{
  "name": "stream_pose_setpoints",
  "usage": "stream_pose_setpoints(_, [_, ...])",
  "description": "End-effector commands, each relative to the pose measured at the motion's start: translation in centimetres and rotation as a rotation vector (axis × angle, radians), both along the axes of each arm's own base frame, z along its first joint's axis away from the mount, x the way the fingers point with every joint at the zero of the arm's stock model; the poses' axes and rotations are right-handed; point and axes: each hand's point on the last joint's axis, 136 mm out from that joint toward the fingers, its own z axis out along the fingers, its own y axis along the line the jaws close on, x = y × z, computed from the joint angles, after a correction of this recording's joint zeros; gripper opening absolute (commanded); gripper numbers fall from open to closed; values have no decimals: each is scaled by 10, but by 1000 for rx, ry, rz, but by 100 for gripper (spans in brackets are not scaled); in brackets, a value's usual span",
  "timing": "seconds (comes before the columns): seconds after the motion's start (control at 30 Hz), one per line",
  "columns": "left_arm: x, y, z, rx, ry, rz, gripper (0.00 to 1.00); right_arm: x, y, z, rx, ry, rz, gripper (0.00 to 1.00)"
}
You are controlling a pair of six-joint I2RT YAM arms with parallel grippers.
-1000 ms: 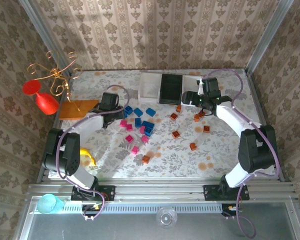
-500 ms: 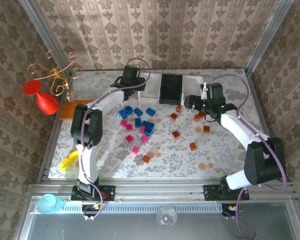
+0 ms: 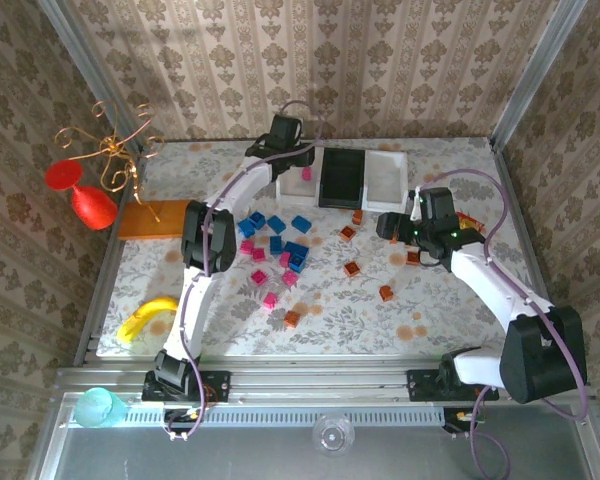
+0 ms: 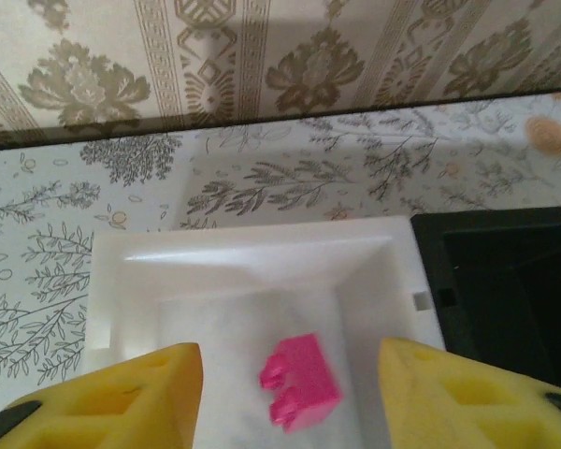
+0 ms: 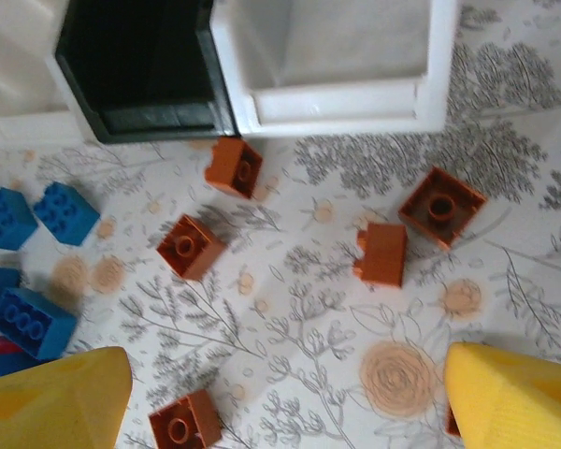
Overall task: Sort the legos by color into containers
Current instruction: Place the lego in the container, then pick up the lego from the middle-left of the table.
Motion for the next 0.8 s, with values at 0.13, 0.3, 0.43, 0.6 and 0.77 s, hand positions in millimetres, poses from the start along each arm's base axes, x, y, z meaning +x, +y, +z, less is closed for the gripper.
stream_pose_setpoints(0.13, [-61,17,67,-2,-42,-101,63,-22,5,-21,-17,52,-3,88])
stream_pose_setpoints(0.3, [-134,81,51,33,-59,-26,68,-16,29,-12,-7,-19,84,88])
stream_pose_setpoints(0.43, [-194,140,9,71,66,56,70,-6,52,-6,7,-72,158,89])
stream_pose_setpoints(0.6, [-238,168,-41,105,236,46,75,10,71,-11,30,-75,192,89])
stream_pose_setpoints(0.77, [-230,169,-67,95,335,46,72,15,85,-28,59,-24,220,89])
